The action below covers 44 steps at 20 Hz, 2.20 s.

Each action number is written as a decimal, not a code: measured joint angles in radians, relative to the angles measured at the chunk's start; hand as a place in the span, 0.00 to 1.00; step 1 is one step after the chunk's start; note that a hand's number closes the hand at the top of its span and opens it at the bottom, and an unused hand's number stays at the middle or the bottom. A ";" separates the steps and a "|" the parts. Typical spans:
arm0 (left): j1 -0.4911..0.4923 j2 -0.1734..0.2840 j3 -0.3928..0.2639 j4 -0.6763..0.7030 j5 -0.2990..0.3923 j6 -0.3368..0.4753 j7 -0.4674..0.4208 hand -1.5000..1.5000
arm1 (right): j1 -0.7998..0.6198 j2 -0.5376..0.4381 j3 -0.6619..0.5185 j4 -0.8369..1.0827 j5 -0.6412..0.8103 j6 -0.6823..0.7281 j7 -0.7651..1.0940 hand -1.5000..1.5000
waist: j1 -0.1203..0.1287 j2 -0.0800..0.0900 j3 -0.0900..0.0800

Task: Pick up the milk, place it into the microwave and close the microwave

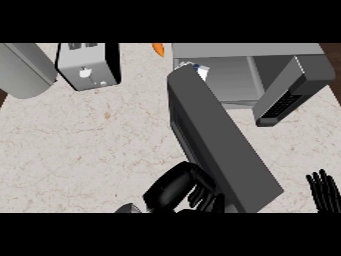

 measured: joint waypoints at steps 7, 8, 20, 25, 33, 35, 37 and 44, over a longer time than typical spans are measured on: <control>-0.173 0.000 -0.147 0.141 0.160 0.185 0.047 1.00 | 0.032 -0.039 0.049 -0.177 -0.071 0.047 0.051 0.00 | -0.043 0.004 -0.002; -0.197 0.000 -0.158 0.161 0.186 0.206 0.047 1.00 | 0.032 -0.041 0.056 -0.199 -0.082 0.050 0.059 0.00 | -0.051 0.005 -0.002; -0.379 0.003 -0.176 0.330 0.464 0.449 -0.061 1.00 | 0.064 -0.092 0.131 -0.432 -0.175 0.090 0.161 0.00 | -0.151 0.030 -0.004; -0.450 0.001 -0.126 0.402 0.530 0.540 -0.119 1.00 | 0.075 -0.116 0.150 -0.496 -0.210 0.107 0.199 0.00 | -0.184 0.039 -0.004; -0.552 0.000 -0.042 0.497 0.665 0.588 -0.191 1.00 | 0.083 -0.155 0.179 -0.589 -0.262 0.139 0.254 0.00 | -0.238 0.060 -0.005; -0.576 0.000 -0.020 0.523 0.692 0.588 -0.211 1.00 | 0.084 -0.160 0.182 -0.604 -0.280 0.144 0.264 0.00 | -0.252 0.066 -0.005; -0.602 0.000 -0.001 0.551 0.716 0.591 -0.228 1.00 | 0.086 -0.166 0.182 -0.619 -0.296 0.149 0.274 0.00 | -0.264 0.070 -0.004; -0.637 0.002 0.022 0.602 0.779 0.601 -0.294 1.00 | 0.093 -0.197 0.173 -0.672 -0.348 0.167 0.304 0.00 | -0.293 0.072 -0.003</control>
